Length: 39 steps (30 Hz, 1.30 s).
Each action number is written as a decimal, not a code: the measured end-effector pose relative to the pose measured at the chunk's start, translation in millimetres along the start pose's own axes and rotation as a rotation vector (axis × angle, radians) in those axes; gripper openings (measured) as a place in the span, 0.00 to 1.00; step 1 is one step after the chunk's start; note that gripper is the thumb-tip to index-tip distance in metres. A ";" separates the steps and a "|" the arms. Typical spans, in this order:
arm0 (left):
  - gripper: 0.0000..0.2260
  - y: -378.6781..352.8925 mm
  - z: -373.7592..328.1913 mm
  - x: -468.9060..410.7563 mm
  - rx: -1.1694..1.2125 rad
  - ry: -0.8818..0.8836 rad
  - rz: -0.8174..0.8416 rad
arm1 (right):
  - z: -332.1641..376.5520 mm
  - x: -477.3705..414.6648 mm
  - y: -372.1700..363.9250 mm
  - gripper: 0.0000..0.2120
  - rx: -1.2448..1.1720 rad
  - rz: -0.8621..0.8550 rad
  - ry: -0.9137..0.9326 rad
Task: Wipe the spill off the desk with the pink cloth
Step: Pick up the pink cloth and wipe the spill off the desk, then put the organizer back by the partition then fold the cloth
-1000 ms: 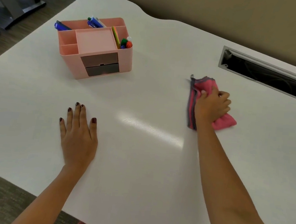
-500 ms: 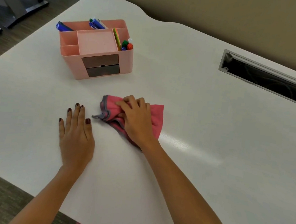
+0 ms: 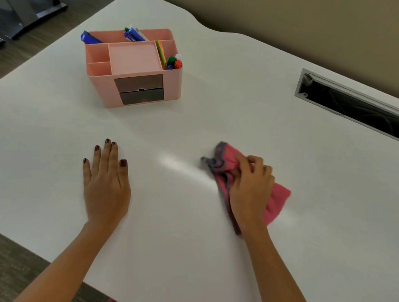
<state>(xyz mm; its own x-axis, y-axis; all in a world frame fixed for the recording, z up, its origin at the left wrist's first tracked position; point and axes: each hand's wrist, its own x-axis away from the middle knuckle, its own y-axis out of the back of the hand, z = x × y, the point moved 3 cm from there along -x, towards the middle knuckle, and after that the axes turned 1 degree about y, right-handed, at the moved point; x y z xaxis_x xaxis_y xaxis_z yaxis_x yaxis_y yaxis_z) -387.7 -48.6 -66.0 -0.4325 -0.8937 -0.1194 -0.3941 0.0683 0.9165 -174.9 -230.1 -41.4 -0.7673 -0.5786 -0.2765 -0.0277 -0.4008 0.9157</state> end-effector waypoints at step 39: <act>0.33 29.0 -31.8 -140.4 0.508 0.109 -0.198 | 142.8 -172.8 -41.7 0.36 -0.686 0.214 0.036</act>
<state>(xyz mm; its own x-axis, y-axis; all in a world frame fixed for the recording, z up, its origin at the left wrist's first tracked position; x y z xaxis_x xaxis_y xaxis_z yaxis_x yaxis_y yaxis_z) -312.7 64.8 -10.6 -0.2347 -0.9502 -0.2052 -0.8126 0.0759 0.5779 -132.6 -12.0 9.8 -0.6888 -0.7128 -0.1317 0.5387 -0.6250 0.5650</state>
